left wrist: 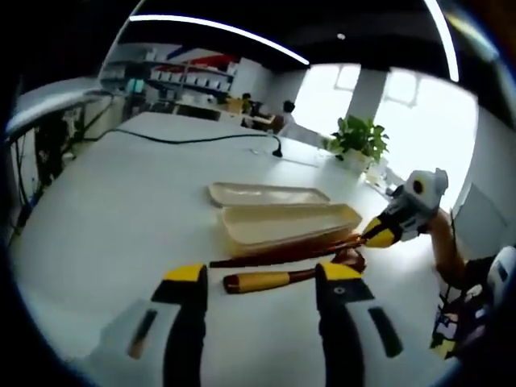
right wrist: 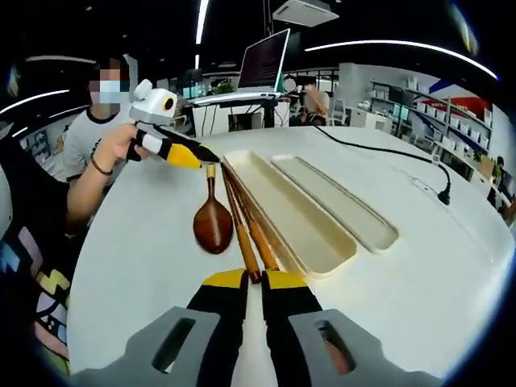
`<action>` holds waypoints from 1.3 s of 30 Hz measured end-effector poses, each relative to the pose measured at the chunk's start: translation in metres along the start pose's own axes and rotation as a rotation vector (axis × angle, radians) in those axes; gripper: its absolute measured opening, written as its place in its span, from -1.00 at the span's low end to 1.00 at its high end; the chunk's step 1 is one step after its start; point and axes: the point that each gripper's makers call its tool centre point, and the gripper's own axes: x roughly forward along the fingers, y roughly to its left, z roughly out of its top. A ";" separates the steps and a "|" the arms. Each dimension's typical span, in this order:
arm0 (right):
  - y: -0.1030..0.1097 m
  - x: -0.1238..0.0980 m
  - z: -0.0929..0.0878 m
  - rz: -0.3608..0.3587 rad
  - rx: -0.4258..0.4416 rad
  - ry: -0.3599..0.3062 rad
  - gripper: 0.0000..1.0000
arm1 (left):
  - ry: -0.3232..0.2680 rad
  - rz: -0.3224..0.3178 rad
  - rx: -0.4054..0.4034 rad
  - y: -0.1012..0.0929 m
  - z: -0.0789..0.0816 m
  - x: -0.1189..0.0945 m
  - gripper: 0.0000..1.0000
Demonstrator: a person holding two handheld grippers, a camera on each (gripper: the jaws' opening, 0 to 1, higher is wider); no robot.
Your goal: Arrange the utensils inside the cutlery case until each visible utensil rests in its matching compartment.
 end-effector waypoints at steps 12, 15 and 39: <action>0.013 -0.016 0.032 0.064 0.016 -0.106 -0.93 | -0.001 0.012 0.022 0.004 0.003 -0.004 0.19; 0.015 -0.016 0.033 0.075 0.040 -0.121 -0.93 | -0.015 0.043 0.122 0.004 0.008 -0.007 0.19; 0.024 -0.046 0.055 0.118 0.112 -0.211 -0.93 | -0.078 0.147 0.458 -0.006 0.027 0.001 0.16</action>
